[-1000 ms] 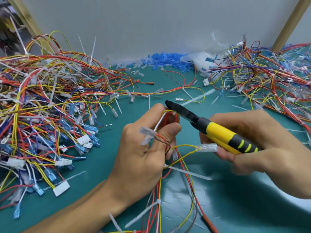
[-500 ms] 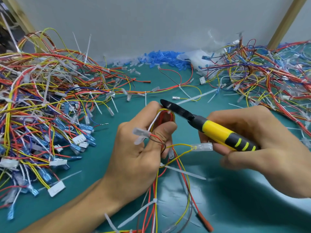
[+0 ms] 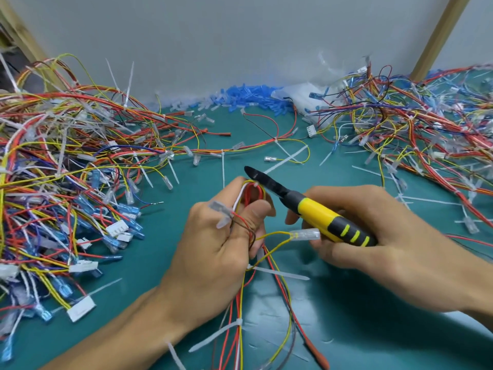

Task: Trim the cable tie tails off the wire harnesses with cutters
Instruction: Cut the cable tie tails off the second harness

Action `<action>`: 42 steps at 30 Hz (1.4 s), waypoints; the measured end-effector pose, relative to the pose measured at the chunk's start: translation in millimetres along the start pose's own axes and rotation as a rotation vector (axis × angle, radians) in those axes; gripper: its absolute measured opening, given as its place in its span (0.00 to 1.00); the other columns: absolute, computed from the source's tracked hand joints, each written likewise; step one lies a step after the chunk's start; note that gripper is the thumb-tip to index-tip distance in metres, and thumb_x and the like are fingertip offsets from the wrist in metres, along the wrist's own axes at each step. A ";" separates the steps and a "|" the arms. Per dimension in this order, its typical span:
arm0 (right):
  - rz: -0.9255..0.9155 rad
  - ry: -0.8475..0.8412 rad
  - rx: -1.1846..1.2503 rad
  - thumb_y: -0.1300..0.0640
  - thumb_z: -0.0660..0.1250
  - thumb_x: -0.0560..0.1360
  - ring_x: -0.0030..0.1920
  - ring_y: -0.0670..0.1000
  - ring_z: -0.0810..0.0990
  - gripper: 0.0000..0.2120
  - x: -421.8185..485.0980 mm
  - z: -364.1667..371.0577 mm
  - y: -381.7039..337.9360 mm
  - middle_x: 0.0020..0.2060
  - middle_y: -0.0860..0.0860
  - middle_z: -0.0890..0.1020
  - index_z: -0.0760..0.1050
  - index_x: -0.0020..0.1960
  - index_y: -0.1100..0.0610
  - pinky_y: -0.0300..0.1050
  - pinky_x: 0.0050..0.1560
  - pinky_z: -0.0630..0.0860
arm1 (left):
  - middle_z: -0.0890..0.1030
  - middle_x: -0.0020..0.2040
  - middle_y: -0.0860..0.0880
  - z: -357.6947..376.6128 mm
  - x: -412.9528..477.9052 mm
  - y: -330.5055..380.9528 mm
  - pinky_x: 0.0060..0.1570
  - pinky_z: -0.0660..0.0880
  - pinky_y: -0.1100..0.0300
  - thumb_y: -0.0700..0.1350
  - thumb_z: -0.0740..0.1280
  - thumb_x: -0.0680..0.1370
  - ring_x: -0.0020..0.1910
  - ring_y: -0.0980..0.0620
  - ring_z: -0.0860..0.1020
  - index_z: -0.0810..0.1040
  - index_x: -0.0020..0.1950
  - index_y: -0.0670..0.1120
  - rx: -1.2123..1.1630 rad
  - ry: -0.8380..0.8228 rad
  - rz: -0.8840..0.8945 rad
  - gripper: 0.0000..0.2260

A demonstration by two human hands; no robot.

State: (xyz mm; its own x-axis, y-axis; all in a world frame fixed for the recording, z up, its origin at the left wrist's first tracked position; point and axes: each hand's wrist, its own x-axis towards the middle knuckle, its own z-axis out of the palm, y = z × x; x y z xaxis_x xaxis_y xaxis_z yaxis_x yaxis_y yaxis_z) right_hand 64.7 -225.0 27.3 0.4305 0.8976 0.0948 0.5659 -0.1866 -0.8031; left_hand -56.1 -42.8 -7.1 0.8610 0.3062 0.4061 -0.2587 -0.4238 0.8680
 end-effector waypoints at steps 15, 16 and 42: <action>-0.010 0.104 -0.198 0.61 0.64 0.59 0.34 0.58 0.65 0.14 3.1 -5.6 -3.5 0.33 0.57 0.67 0.71 0.45 0.59 0.57 0.32 0.63 | 0.71 0.32 0.40 -0.1 -2.2 -5.7 0.32 0.69 0.63 0.45 0.61 0.85 0.28 0.45 0.68 0.74 0.46 0.43 -0.137 -0.045 0.006 0.10; -0.014 0.128 -0.213 0.61 0.64 0.59 0.33 0.57 0.65 0.14 2.7 -3.4 -2.6 0.33 0.56 0.67 0.71 0.45 0.58 0.55 0.32 0.62 | 0.70 0.32 0.40 -0.5 -2.2 -5.2 0.33 0.69 0.65 0.44 0.61 0.85 0.28 0.45 0.68 0.74 0.46 0.42 -0.140 -0.038 0.011 0.10; -0.061 0.004 -0.024 0.62 0.74 0.66 0.35 0.47 0.80 0.21 7.0 -5.9 21.8 0.40 0.49 0.83 0.81 0.58 0.49 0.49 0.36 0.79 | 0.73 0.33 0.51 -3.2 -1.8 3.7 0.31 0.67 0.64 0.46 0.61 0.85 0.30 0.54 0.68 0.74 0.41 0.53 -0.193 -0.138 -0.054 0.12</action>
State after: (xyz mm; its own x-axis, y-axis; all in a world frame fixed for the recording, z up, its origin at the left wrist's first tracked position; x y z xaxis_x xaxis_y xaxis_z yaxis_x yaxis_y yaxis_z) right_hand 84.1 -225.2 13.9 0.3973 0.9061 0.1450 0.6080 -0.1415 -0.7812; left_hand -60.0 -42.2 -3.7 0.9241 0.1987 0.3265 -0.2784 -0.2355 0.9312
